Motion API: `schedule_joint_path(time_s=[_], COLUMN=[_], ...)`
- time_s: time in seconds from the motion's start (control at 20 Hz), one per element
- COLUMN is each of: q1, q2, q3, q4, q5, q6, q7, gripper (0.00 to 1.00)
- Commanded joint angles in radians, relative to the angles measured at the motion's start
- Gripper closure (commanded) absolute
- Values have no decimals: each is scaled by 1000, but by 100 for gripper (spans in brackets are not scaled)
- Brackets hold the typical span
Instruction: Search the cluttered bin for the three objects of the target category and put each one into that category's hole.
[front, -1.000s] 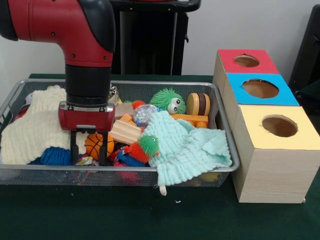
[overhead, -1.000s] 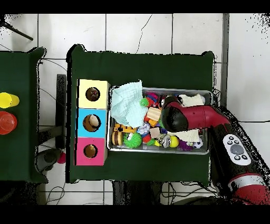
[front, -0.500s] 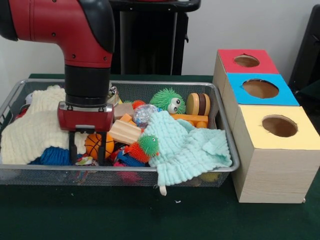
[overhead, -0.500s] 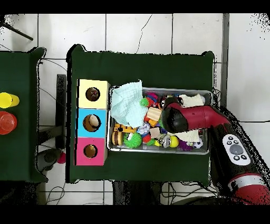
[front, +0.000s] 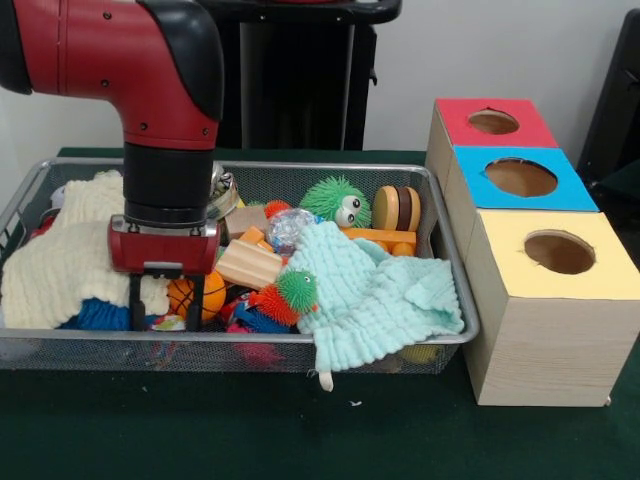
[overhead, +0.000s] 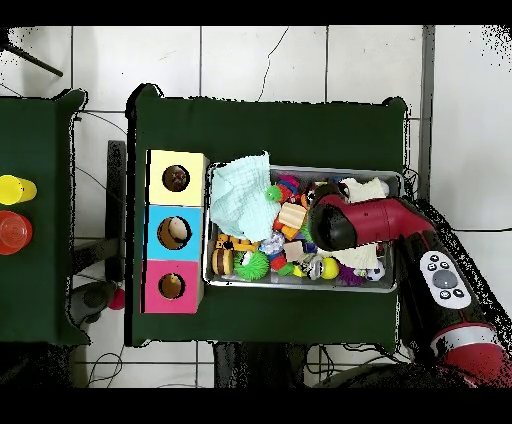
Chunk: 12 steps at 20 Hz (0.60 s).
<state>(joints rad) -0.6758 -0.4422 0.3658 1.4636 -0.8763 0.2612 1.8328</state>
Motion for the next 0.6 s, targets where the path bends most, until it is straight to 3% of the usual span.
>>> schedule_joint_path(time_s=[0.05, 0.35, 0.4, 0.5, 0.6], q1=[-16, -28, -32, -28, -23], q2=[91, 107, 107, 106, 97], q3=[43, 55, 60, 51, 60], q4=[-76, -88, -87, -88, -85], q5=[-104, -106, -106, -94, -102], q6=[-21, -20, -14, -17, 4], q7=[-136, -133, -141, -113, -150], gripper=[0, 0, 100, 100, 100])
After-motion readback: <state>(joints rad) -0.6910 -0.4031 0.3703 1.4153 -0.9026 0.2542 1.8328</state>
